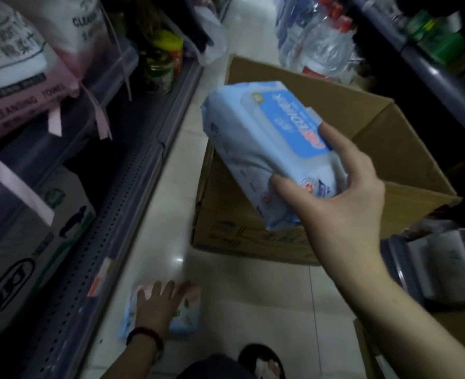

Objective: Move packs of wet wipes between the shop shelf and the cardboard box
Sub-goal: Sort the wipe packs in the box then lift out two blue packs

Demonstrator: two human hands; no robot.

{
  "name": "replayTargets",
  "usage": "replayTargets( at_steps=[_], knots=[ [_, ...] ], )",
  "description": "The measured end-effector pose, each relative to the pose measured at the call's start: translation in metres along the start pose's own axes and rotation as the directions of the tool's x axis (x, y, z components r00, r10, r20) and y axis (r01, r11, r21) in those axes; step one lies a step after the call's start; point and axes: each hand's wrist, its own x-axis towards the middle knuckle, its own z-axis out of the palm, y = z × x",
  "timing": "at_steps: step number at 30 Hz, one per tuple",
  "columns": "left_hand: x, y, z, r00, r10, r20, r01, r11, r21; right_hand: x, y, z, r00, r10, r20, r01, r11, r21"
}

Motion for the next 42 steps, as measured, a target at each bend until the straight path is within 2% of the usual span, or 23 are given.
replayTargets(
  at_steps=[2,4,6,8,11,13,18,21,23,26,31,34,36,39,42],
  knots=[
    [-0.011,0.008,-0.027,0.997,-0.064,0.045,0.065,0.997,-0.03,-0.002,-0.002,0.001,1.0,0.008,-0.002,-0.008,1.0,-0.009],
    [-0.018,0.018,-0.043,0.967,-0.255,0.029,0.256,0.948,-0.191,-0.002,-0.004,0.002,1.0,0.021,-0.003,-0.021,1.0,-0.007],
    [-0.023,0.027,-0.056,0.907,-0.412,0.086,0.403,0.793,-0.457,-0.002,-0.005,0.004,0.999,0.038,-0.009,-0.038,0.999,-0.007],
    [-0.029,0.039,-0.083,0.856,-0.514,0.06,0.421,0.625,-0.657,-0.002,-0.006,0.005,0.999,0.048,-0.012,-0.048,0.999,-0.008],
    [-0.03,0.057,-0.134,0.762,-0.645,-0.054,0.371,0.504,-0.78,0.0,-0.009,0.006,0.998,0.061,-0.019,-0.061,0.998,-0.001],
    [-0.032,0.066,-0.179,0.709,-0.688,-0.155,0.306,0.498,-0.811,0.003,-0.011,0.005,0.997,0.081,-0.016,-0.081,0.997,0.004],
    [-0.043,0.077,-0.295,0.622,-0.682,-0.384,0.094,0.551,-0.829,0.019,-0.016,-0.004,0.992,0.124,0.013,-0.124,0.992,0.023],
    [-0.051,0.088,-0.353,0.561,-0.658,-0.503,0.027,0.621,-0.783,0.04,-0.014,-0.017,0.992,0.127,-0.012,-0.126,0.991,0.041],
    [-0.053,0.1,-0.389,0.546,-0.628,-0.555,0.022,0.673,-0.739,0.062,-0.011,-0.028,0.992,0.125,-0.021,-0.124,0.991,0.047],
    [-0.043,0.124,-0.437,0.556,-0.568,-0.606,0.03,0.743,-0.669,0.099,-0.002,-0.046,0.991,0.131,-0.032,-0.13,0.991,0.041],
    [0.013,0.173,-0.482,0.701,-0.429,-0.57,0.003,0.801,-0.598,0.157,0.033,-0.068,0.988,0.152,-0.036,-0.152,0.988,0.003],
    [0.062,0.191,-0.472,0.816,-0.358,-0.454,0.02,0.803,-0.596,0.181,0.062,-0.072,0.978,0.209,-0.002,-0.209,0.977,-0.042],
    [0.092,0.197,-0.457,0.869,-0.346,-0.353,0.066,0.789,-0.611,0.191,0.084,-0.071,0.965,0.262,0.017,-0.26,0.962,-0.084],
    [0.129,0.204,-0.434,0.917,-0.342,-0.205,0.16,0.787,-0.596,0.199,0.119,-0.065,0.933,0.356,0.058,-0.343,0.925,-0.162],
    [0.162,0.211,-0.415,0.935,-0.337,-0.115,0.23,0.818,-0.528,0.202,0.149,-0.052,0.891,0.444,0.099,-0.405,0.873,-0.27]
  ],
)
